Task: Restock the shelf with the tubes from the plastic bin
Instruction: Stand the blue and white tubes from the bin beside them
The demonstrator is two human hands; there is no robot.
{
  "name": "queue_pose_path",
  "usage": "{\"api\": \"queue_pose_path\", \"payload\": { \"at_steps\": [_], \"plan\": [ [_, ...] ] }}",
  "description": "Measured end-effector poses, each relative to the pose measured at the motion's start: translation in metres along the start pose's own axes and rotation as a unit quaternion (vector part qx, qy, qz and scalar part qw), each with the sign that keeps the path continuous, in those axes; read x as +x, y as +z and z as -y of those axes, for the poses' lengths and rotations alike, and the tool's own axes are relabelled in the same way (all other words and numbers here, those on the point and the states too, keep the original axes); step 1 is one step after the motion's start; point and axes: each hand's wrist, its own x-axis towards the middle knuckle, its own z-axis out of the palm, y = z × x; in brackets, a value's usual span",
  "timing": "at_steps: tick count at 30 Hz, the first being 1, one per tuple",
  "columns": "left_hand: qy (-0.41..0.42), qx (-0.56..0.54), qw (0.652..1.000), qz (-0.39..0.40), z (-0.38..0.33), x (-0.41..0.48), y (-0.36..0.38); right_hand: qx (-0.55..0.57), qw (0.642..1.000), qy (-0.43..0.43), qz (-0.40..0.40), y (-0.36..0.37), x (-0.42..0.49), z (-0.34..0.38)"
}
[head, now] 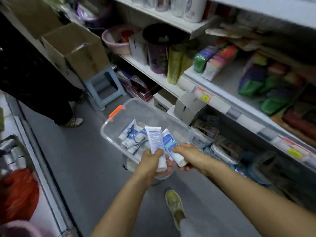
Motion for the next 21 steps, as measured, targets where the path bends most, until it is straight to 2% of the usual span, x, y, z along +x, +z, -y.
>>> {"api": "queue_pose_path", "payload": {
  "at_steps": [8,16,21],
  "plan": [
    [0.084,0.048,0.994,0.058,-0.022,-0.101,0.068,0.142,0.985,-0.091,-0.043,-0.050,-0.135,0.012],
    [0.211,0.143,0.958,0.132,-0.055,-0.176,0.157,0.104,0.962,-0.207,-0.141,-0.126,-0.253,0.028],
    [0.297,0.126,0.931,0.172,-0.063,-0.210,0.219,0.086,0.944,-0.257,-0.187,-0.172,-0.320,0.034]
  ]
}}
